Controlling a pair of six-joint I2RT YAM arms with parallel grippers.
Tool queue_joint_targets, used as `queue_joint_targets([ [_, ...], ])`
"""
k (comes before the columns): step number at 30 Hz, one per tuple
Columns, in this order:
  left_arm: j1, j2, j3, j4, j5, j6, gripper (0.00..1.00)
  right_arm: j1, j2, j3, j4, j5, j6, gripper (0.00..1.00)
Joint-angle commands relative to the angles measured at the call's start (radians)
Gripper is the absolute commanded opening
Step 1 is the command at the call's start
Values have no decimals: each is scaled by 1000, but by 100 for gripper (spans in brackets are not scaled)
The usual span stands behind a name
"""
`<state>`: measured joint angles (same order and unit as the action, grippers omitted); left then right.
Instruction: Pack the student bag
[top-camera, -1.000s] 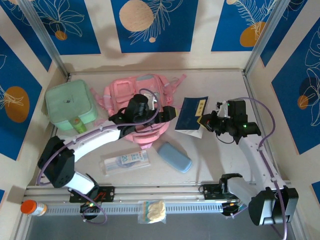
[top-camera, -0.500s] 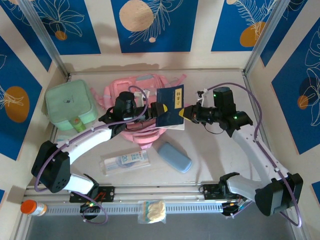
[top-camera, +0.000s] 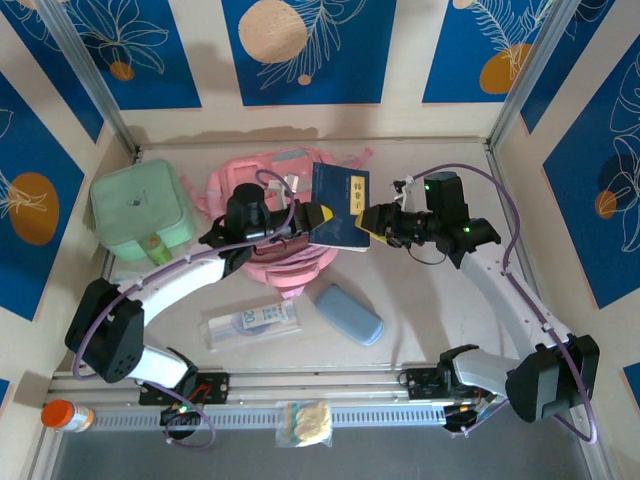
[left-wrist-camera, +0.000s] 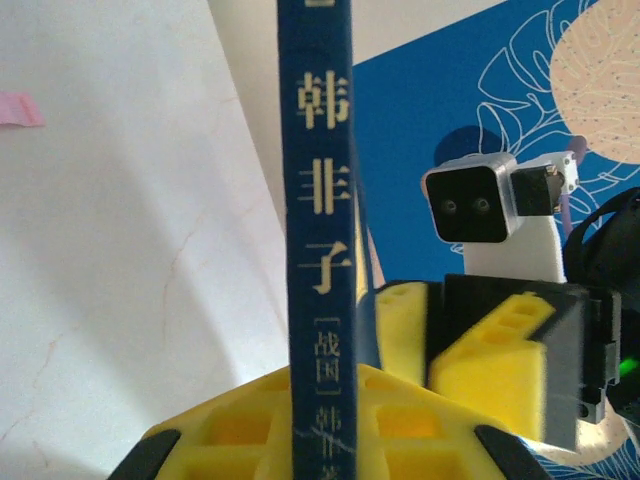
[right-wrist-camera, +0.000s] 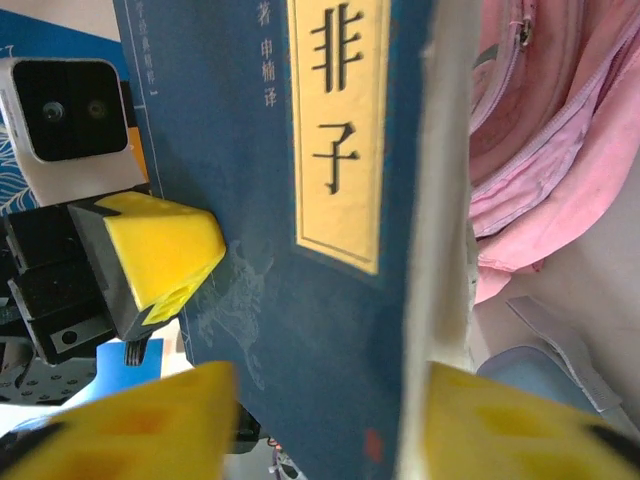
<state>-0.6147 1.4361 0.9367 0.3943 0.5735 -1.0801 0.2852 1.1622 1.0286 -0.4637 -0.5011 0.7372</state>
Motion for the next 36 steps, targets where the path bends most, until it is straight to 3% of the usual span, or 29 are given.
queue_joint_targets([
  [1, -2, 9, 32, 154, 40, -64, 0, -16, -14, -12, -6, -66, -17, 90],
  [2, -4, 13, 37, 179, 47, -87, 0, -21, -8, -19, -2, -76, -8, 98],
  [3, -4, 16, 39, 205, 51, -106, 0, -24, 1, -24, 13, -100, 6, 99],
  [8, -8, 17, 36, 262, 45, -144, 0, -8, 45, -33, 151, -215, 81, 99],
  [12, -7, -8, 37, 132, 8, -68, 0, -10, 8, -72, 318, -281, 169, 95],
  [17, -5, -28, 58, -41, -46, 45, 0, -7, -17, -57, 274, -257, 133, 63],
  [20, -6, -31, 56, -60, -60, 57, 0, -5, -12, -51, 230, -229, 119, 41],
  [27, -6, -40, 50, -164, -119, 139, 1, -4, -3, -36, 161, -161, 87, 4],
  [29, -5, -45, 48, -200, -137, 172, 11, -4, 6, -15, 130, -150, 68, 0],
  [31, -6, -58, 57, -266, -159, 244, 34, -6, 3, 9, 57, -97, 30, 0],
  [36, -4, -82, 141, -626, -361, 558, 54, -58, -40, 16, -64, -38, -19, 0],
])
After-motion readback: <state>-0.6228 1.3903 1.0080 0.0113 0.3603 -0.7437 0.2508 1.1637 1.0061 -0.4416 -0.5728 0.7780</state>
